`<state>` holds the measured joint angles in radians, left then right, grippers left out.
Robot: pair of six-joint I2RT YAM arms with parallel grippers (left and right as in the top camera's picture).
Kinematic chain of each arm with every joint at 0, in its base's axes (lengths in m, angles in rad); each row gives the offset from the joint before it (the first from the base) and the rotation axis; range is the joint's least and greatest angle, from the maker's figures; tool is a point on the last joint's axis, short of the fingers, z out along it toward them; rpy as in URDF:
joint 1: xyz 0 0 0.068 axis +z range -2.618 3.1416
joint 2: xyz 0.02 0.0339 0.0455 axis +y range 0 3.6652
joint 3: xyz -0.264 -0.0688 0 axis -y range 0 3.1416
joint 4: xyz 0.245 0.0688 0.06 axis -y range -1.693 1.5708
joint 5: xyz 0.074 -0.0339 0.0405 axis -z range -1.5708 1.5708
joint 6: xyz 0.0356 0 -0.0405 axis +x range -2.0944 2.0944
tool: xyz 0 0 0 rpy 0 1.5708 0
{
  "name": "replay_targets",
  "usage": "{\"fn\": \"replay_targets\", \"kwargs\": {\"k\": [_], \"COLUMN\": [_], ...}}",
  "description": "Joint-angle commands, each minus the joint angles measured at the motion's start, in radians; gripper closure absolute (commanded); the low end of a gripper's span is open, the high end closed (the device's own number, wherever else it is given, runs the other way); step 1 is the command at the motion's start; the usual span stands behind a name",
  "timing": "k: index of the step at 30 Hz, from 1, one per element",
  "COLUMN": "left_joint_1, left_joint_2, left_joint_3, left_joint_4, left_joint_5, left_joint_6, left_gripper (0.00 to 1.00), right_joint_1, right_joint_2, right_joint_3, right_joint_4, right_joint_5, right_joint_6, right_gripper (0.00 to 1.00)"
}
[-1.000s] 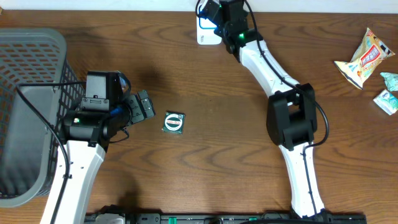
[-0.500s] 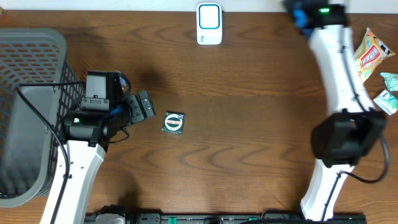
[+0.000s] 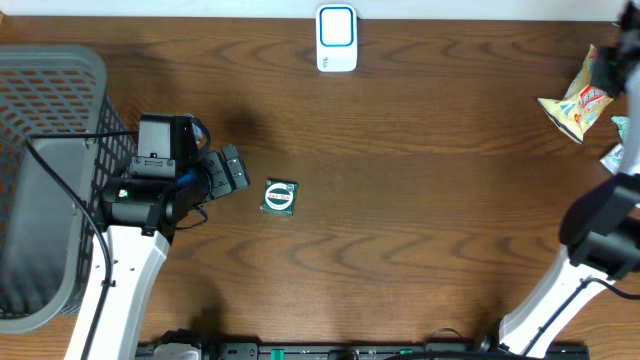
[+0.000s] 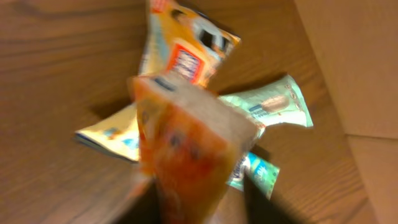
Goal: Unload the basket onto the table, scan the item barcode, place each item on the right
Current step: 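Carry the orange pack to the far right corner and release it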
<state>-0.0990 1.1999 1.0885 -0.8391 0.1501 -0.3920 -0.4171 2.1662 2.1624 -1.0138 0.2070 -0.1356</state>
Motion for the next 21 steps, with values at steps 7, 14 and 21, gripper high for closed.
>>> {"fn": "replay_targets", "kwargs": {"k": [7,14,21], "left_joint_1": [0.006,0.006,0.006], "left_joint_2": [0.002,0.002,0.002], "left_joint_3": [0.009,0.009,0.009], "left_joint_4": [-0.002,-0.002,-0.002], "left_joint_5": [-0.013,-0.013,-0.013], "left_joint_6": [0.003,0.003,0.003], "left_gripper": [0.02,0.02,0.03], "right_joint_1": [-0.088,-0.061,0.004], "right_joint_2": [0.016,0.055,0.129], "right_joint_3": [-0.025,-0.031,-0.033], "right_joint_4": [-0.005,-0.008,-0.056], "right_joint_5": [-0.245,-0.397,-0.765], "right_joint_6": [0.087,0.087,0.087], "right_gripper": [0.40,0.33,0.45]}}
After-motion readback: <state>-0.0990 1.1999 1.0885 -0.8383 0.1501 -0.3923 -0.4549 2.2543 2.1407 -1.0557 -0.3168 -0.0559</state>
